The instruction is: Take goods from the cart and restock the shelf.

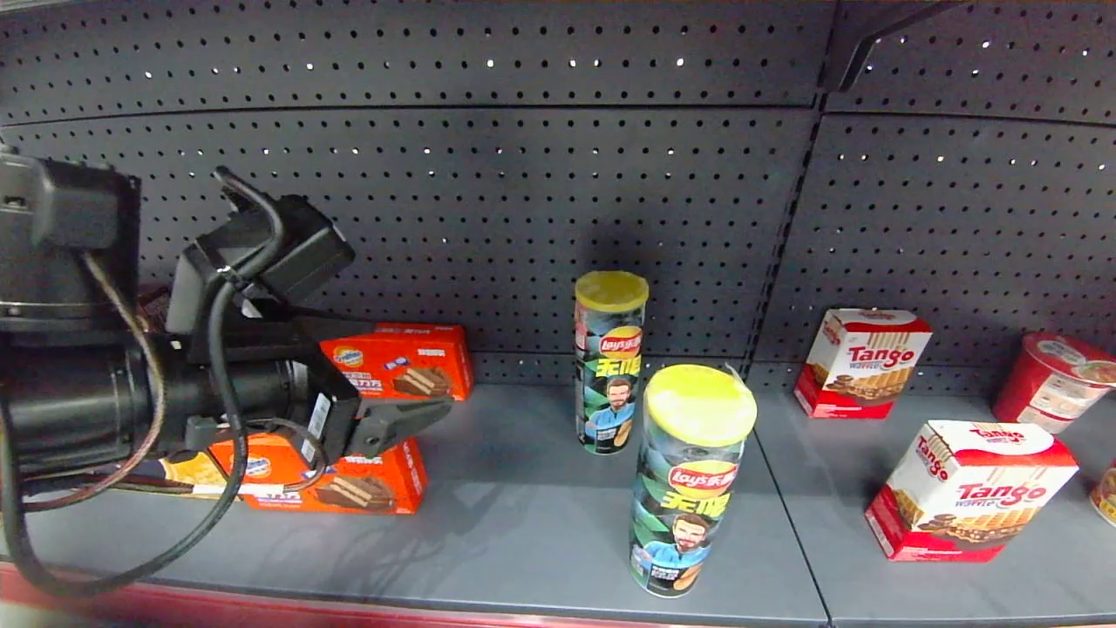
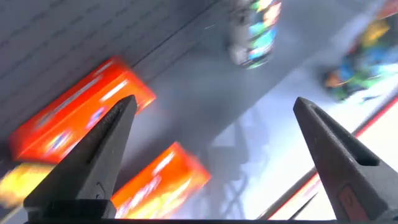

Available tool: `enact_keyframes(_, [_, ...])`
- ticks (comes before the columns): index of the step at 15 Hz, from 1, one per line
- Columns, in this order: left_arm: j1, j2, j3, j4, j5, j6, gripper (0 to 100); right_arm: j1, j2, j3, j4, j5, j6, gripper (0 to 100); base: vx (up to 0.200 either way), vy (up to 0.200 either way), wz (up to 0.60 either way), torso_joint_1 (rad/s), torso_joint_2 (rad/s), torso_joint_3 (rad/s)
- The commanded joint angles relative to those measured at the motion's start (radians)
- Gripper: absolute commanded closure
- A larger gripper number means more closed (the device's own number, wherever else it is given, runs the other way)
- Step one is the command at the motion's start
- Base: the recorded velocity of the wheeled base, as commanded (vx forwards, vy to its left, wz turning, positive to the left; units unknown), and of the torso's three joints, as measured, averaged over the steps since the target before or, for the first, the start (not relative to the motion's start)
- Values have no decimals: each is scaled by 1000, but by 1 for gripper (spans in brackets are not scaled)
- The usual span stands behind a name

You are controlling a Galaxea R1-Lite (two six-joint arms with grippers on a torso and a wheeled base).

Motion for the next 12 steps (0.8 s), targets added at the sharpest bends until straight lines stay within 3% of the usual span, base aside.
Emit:
enact_keyframes(1, [1, -82, 53, 0, 45, -1, 0, 53, 144, -38, 6, -1, -7, 0, 0, 0, 0, 0, 0, 0])
enact_keyframes(6, [9, -206, 210, -38, 102, 1, 0, 162, 372, -78, -3, -10, -24, 0, 0, 0, 0, 0, 0, 0])
enact_keyframes(7, [18, -223, 244, -82, 131, -1, 0, 243, 459, -88, -36, -65, -22, 0, 0, 0, 0, 0, 0, 0])
enact_keyframes(9, [98, -226, 271, -142, 151, -1, 0, 407, 612, -93, -161, -209, 12, 0, 0, 0, 0, 0, 0, 0])
enact_keyframes(12, [154, -227, 285, -187, 151, -1, 0, 488, 727, -59, -244, -303, 64, 0, 0, 0, 0, 0, 0, 0])
